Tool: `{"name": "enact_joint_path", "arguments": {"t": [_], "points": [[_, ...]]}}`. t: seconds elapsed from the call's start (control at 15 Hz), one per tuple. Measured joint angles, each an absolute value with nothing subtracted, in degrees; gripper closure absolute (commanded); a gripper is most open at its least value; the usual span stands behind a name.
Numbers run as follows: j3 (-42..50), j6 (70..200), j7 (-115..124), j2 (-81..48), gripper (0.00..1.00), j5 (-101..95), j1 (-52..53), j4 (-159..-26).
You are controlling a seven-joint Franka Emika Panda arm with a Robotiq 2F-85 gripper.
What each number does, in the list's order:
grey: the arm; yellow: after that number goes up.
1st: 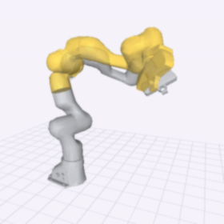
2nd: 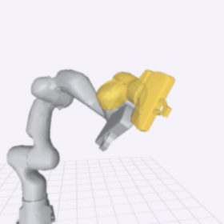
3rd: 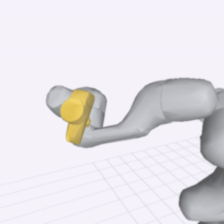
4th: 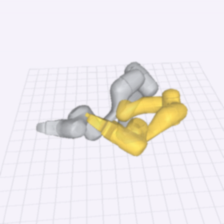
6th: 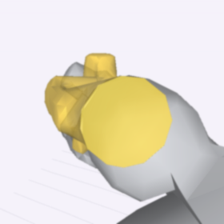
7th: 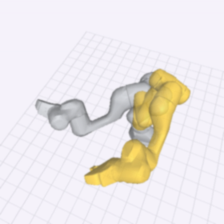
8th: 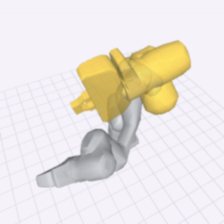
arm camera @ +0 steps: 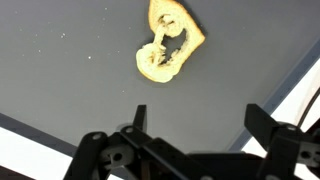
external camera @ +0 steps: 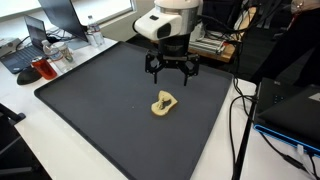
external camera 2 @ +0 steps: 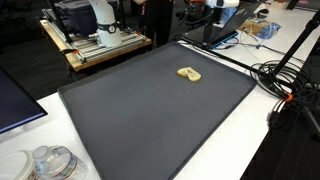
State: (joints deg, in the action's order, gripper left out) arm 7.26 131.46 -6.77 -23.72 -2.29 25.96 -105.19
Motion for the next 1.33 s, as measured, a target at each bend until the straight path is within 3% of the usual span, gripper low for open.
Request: {"name": "enact_joint_path", "arguments": {"t": [0.73,1.33], "points": [[1.6,108.1,0.4,-49.0,0.0,-13.3,20.8,-73.1],[1.8,98.7,0.7,-59.8,0.0,-14.9,20.6,-57.9]]}}
